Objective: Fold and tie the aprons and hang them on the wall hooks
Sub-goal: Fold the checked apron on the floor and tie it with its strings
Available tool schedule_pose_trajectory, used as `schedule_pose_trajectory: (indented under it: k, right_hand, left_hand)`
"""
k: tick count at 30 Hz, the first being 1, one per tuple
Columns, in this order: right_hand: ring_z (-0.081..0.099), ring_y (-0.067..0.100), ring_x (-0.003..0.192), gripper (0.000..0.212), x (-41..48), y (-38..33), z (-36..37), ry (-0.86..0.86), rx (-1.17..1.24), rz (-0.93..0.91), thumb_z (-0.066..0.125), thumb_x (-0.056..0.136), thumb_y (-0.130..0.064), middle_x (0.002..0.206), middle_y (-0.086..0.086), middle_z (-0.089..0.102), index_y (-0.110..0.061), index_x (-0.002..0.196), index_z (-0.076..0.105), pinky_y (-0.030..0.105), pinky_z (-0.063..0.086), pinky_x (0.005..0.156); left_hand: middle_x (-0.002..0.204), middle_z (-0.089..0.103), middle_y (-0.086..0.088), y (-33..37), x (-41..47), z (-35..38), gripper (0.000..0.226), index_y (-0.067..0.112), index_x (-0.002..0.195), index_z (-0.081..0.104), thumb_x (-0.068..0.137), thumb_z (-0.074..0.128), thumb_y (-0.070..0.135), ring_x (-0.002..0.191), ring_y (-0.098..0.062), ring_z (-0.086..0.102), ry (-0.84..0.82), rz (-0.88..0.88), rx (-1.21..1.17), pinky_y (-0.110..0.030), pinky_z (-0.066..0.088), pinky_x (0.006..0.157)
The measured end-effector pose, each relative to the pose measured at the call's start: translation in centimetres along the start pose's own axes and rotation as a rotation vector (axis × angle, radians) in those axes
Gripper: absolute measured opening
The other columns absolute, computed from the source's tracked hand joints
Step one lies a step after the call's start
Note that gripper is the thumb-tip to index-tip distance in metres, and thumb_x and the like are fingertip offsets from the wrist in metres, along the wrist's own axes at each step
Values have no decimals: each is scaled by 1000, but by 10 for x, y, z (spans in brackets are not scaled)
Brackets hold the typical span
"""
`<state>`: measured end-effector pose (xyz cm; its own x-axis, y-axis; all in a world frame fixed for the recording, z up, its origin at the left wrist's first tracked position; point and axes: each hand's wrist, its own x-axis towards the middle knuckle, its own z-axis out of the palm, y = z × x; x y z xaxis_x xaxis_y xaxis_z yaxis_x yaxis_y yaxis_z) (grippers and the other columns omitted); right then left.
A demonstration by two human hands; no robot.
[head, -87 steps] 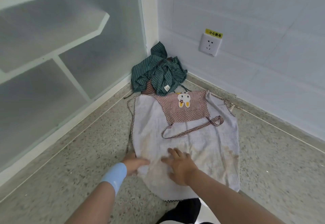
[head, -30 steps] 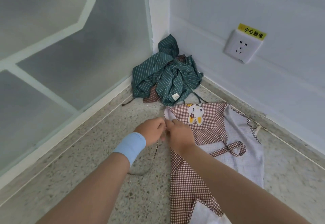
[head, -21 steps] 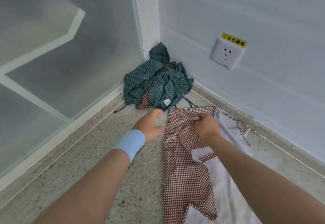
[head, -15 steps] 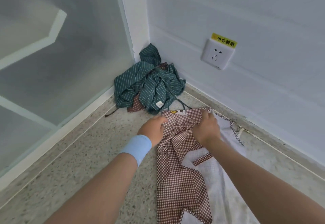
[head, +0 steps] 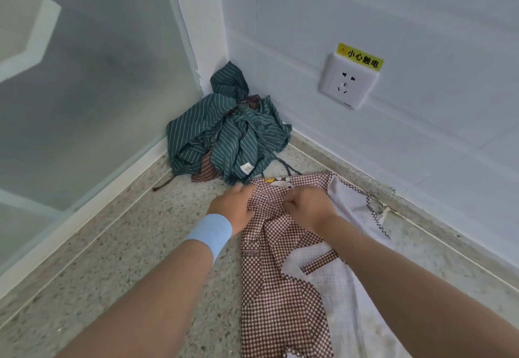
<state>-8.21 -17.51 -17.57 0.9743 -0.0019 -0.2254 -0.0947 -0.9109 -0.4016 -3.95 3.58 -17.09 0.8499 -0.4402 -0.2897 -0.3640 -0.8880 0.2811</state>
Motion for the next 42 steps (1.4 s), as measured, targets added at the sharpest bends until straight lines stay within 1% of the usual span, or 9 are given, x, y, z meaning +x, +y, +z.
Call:
schedule_pose_trajectory:
  k: [5,10,17,20,24,27,34,39,42]
  right_hand:
    - [61,9,82,16,19,-5,-29,78,449,216,59,93,-42,77,-16,68,-34,86,71,47,28,111]
    - [59,10,54,15,34,5,-45,168,354,322,54,94,-32,63,-9,65,-29,90,68,26,49,55]
    - [71,18,73,30,41,14,-53,155,508,478,52,97,-25,81,-5,70,-21,124,65,28,57,65]
    - [68,21,84,47,28,8,-49,187,490,446,51,98,-22,104,3,68,-25,145,45,25,47,58]
    - [60,20,91,54,8,-1,-32,104,293,557,45,94,-59,136,9,56,-19,128,55,34,49,81]
    - [64,15,77,63,4,-4,-19,-128,166,544,42,91,-70,104,5,69,-15,105,69,34,52,76]
    - [60,14,71,17,6,12,-6,-97,106,542,48,90,-23,81,-3,64,-15,93,63,25,44,52]
    - [66,25,94,33,1,7,-2,6,-12,542,48,87,-11,117,9,62,-15,120,50,31,53,58]
    - [44,35,133,53,-17,-4,6,155,-204,229,43,89,-13,144,14,42,-17,140,33,40,53,93]
  left_hand:
    - [137,55,14,36,23,-22,65,37,146,32,89,62,38,103,-11,63,42,-2,-337,-37,56,84]
    - [70,63,-1,39,58,-58,28,12,84,67,94,52,32,65,-21,63,-275,-109,-90,-30,52,63]
    - [145,39,4,35,63,-84,42,21,132,53,93,54,3,107,-7,54,502,110,-416,-25,46,97]
    - [112,58,7,38,48,-57,24,24,105,64,96,49,8,83,-13,62,325,181,-214,-31,55,76]
    - [125,58,10,29,39,-15,38,32,128,59,99,44,14,95,-16,63,47,146,-7,-30,53,75]
    - [132,55,6,21,44,-4,40,31,138,47,99,46,22,95,-19,64,-9,70,100,-31,53,71]
    - [110,53,-3,12,51,-17,23,16,106,57,90,50,1,67,-20,56,198,-108,151,-32,44,51]
    - [112,56,-1,23,27,3,34,17,114,63,84,56,0,94,-17,55,362,116,82,-31,53,75]
    - [143,46,-1,25,5,34,42,22,137,51,95,52,27,130,-23,44,188,199,131,-40,38,109]
